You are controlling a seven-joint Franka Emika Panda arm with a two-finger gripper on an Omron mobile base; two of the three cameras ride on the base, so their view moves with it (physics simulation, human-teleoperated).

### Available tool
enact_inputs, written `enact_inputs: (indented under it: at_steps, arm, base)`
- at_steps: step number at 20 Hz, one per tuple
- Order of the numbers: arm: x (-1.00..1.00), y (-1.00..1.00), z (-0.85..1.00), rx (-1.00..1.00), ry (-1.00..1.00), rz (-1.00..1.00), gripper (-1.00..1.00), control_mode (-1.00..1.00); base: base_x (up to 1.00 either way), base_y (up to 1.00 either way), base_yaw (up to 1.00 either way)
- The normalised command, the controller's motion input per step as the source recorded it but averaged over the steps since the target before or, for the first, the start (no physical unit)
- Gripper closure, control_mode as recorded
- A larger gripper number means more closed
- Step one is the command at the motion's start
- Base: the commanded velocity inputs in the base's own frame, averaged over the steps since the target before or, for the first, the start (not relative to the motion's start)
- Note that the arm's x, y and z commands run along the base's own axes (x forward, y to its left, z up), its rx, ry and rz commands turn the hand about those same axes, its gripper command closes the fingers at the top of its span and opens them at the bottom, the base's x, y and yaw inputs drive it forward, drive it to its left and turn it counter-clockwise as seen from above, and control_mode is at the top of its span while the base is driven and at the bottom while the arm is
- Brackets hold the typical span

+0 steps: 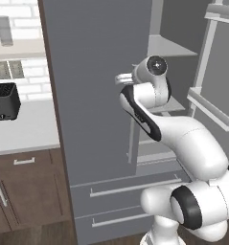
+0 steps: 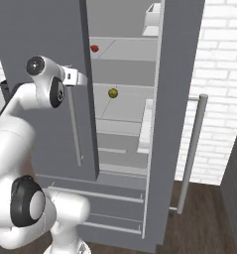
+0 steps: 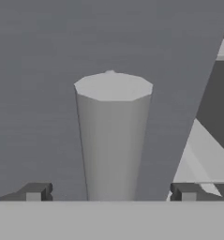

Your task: Take the strawberry from the fridge and place it on top of the pancake, located on the dining counter.

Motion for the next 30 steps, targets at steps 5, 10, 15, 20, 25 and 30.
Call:
enact_inputs:
  at_steps: [5,10,15,20,25,30]
  arm:
    - [0.50,0.06,-0.01,0.00,0.00,0.00,-1.00,-1.00]
    - [0.40,0.03,0.00,0.00,0.00,0.00,1.00,-1.00]
    - [-0.09,0.00,0.00,0.00,0.00,-0.03,1.00,-1.00]
    - [-0.64,0.18,-0.01,0.00,0.00,-0.12,1.00,-1.00]
    - [-0.74,0.27,-0.08,-0.06,0.04,-0.16,1.00,-1.00]
    - [-0.76,0.31,-0.09,-0.02,0.06,-0.16,1.00,-1.00]
  base:
    - [0.00,0.00,0.00]
    - [0.00,0.00,0.00]
    - [0.00,0.00,0.00]
    - [0.00,0.00,0.00]
    - [0.00,0.00,0.00]
    - [0.00,0.00,0.00]
